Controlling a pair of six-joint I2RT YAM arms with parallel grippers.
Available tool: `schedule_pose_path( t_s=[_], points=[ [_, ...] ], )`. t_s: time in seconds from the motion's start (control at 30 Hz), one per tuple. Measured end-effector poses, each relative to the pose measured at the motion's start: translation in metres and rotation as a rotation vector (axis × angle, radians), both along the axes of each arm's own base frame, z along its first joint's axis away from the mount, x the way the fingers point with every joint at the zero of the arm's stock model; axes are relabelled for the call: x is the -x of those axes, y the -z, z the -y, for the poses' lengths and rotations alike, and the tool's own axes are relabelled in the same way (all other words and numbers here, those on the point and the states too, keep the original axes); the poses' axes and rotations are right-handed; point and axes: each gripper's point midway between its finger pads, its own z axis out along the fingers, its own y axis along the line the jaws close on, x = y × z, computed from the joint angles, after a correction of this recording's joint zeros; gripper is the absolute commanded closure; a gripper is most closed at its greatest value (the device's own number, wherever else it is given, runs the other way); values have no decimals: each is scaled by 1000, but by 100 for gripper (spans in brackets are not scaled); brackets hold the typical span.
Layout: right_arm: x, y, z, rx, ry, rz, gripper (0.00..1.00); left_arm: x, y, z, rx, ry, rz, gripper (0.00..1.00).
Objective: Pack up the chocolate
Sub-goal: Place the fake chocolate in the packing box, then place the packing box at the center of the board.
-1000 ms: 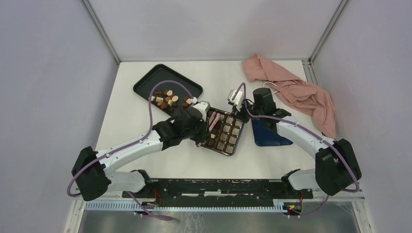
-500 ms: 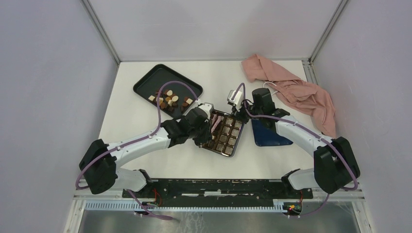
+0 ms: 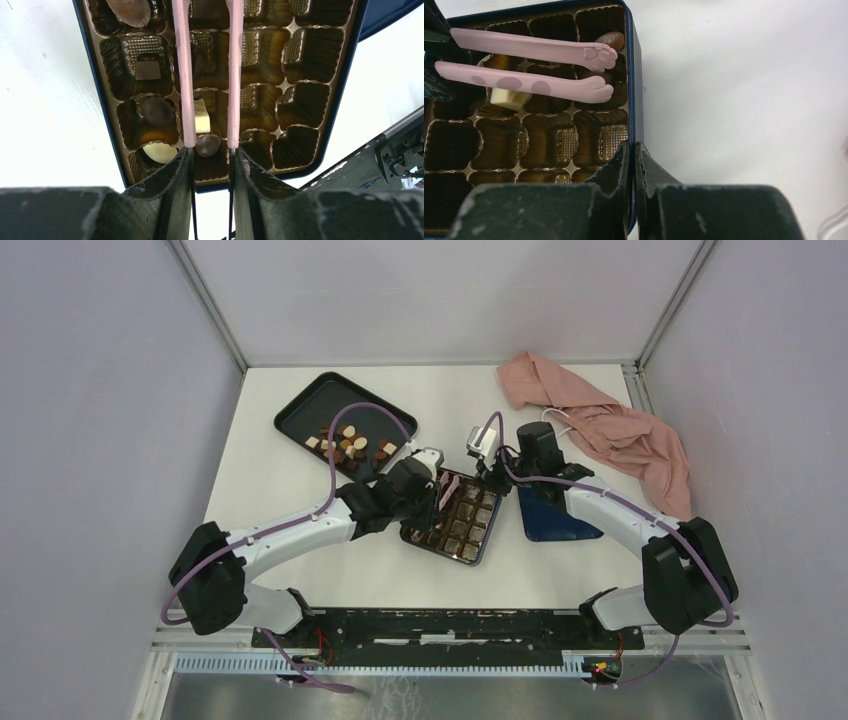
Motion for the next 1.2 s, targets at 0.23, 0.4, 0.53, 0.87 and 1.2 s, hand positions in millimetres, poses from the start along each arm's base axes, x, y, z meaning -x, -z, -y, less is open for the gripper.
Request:
schedule_pose_path(
  t_s=[0.23,0.4,0.53,0.87,1.2],
  points=[
    [0,5,0,4,-2,-13,94,-1,1,-1,-5,-5,3,57],
    [0,10,0,1,-1,-37,94,-3,-3,-3,-4,-15,16,57],
    [1,26,2,-10,6,-109,93,-4,-17,-6,19,-28,52,54],
    [5,62,4,-38,22,-279,80,-26,-38,-38,56,-139,106,53],
    [1,54,10,-53,24,-275,37,-74,-43,-128,39,-350,61,52]
  ],
)
